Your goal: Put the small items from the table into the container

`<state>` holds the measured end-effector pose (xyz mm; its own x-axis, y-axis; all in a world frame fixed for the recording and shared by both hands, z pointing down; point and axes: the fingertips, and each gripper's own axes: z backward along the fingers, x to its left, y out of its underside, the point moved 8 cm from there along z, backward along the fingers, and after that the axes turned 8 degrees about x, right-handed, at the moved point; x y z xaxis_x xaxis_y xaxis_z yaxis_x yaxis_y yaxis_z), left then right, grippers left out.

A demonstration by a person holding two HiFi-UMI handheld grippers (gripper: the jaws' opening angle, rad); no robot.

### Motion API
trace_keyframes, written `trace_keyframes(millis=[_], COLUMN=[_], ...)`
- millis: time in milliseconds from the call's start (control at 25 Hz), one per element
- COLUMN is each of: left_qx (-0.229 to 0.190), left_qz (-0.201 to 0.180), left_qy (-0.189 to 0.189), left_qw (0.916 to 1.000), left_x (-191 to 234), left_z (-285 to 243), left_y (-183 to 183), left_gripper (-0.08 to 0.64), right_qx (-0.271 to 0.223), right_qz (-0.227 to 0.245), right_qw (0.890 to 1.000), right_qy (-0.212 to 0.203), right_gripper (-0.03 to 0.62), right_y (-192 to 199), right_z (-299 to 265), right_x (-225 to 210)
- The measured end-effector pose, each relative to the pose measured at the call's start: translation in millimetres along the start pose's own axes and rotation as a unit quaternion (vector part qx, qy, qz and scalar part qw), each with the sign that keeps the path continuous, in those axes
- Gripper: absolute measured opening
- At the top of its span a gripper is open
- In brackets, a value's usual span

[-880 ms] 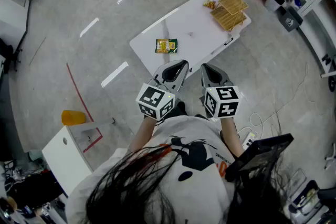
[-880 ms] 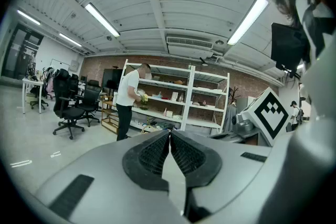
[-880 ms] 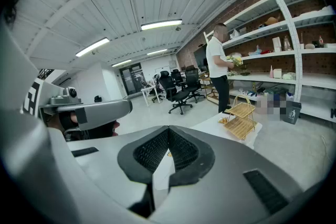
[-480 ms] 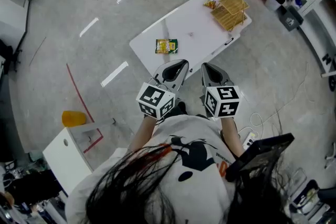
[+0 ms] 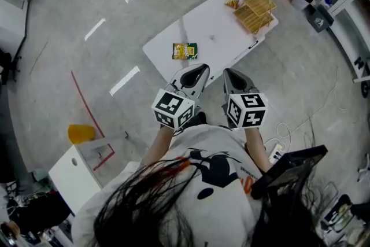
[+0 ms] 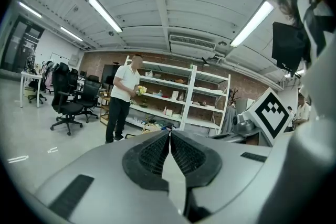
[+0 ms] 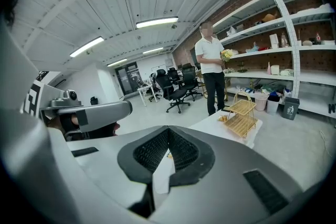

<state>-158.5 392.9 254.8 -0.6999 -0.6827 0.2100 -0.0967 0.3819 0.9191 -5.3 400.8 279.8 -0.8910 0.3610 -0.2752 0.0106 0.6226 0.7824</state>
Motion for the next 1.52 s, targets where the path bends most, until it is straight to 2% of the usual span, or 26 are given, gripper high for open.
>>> trace_keyframes(millis=[840, 1240, 1520], left_qx=[0.024, 0.033, 0.043], left_qz=[0.0, 0.018, 0.044], left_qy=[0.038, 0.026, 0.007], left_qw=[0.999, 0.999, 0.9981], left_x=[63, 82, 100], left_z=[4, -22, -69], left_y=[12, 13, 10], left_gripper=[0.011, 0.011, 0.011], right_qx=[0.009, 0.027, 0.039], right_qz=[-0.004, -0.005, -0.004], right_qw=[0.999, 0.999, 0.999], right_qy=[0.037, 0.031, 0.01], right_gripper=[0.014, 0.014, 0.014], right_y=[-3, -14, -40], right_z=[-42, -67, -101], right_x=[29, 4, -43])
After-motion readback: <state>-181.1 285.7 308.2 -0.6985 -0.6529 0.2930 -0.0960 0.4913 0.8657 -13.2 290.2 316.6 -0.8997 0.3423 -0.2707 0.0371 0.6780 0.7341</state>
